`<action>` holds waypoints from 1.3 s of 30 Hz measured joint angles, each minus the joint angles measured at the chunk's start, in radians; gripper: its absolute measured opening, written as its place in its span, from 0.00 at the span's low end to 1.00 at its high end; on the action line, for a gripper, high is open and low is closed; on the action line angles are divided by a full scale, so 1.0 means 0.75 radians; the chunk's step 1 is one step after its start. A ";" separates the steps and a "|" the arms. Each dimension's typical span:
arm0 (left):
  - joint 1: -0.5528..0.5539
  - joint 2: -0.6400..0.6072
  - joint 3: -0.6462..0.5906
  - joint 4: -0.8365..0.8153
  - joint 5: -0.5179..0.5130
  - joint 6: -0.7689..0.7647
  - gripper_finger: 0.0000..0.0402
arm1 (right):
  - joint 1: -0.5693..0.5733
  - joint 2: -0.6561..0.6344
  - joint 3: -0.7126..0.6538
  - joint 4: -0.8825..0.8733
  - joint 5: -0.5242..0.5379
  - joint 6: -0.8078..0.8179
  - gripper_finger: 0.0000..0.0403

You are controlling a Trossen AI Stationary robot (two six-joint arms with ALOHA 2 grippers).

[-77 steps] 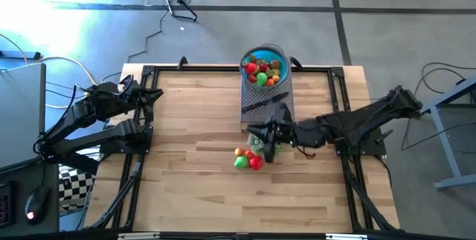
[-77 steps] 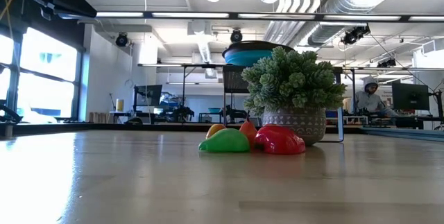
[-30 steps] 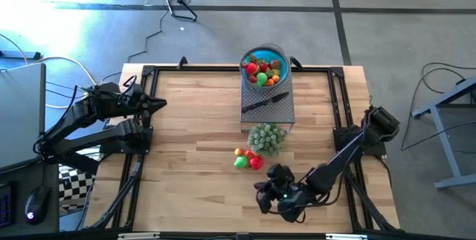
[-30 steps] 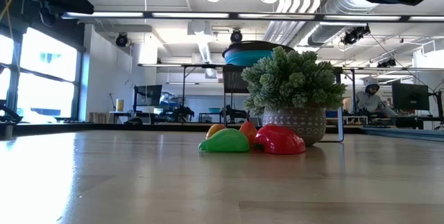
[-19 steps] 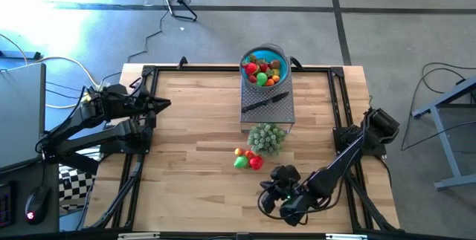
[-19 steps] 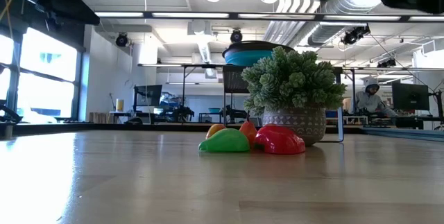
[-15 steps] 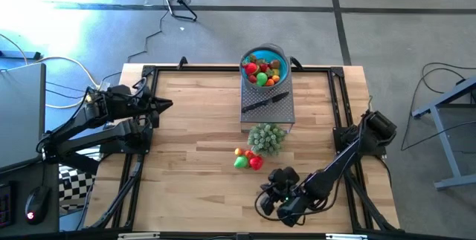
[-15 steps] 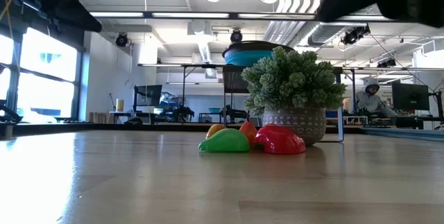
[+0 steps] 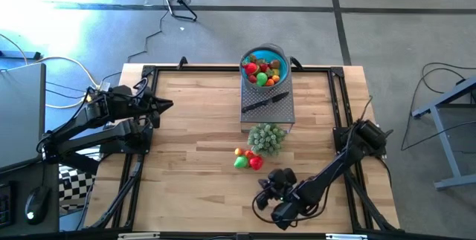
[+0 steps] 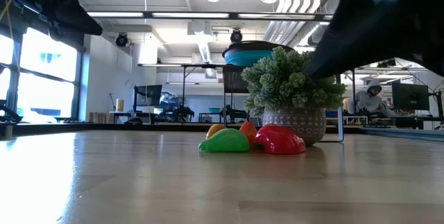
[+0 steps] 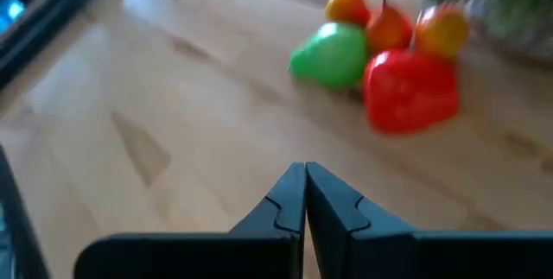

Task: Pick & Place Fruit
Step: Put the red apple into the blue strainer bowl

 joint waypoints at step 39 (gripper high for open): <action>0.000 0.000 0.000 -0.012 -0.003 0.004 0.11 | -0.122 0.090 -0.001 0.137 -0.234 -0.179 0.01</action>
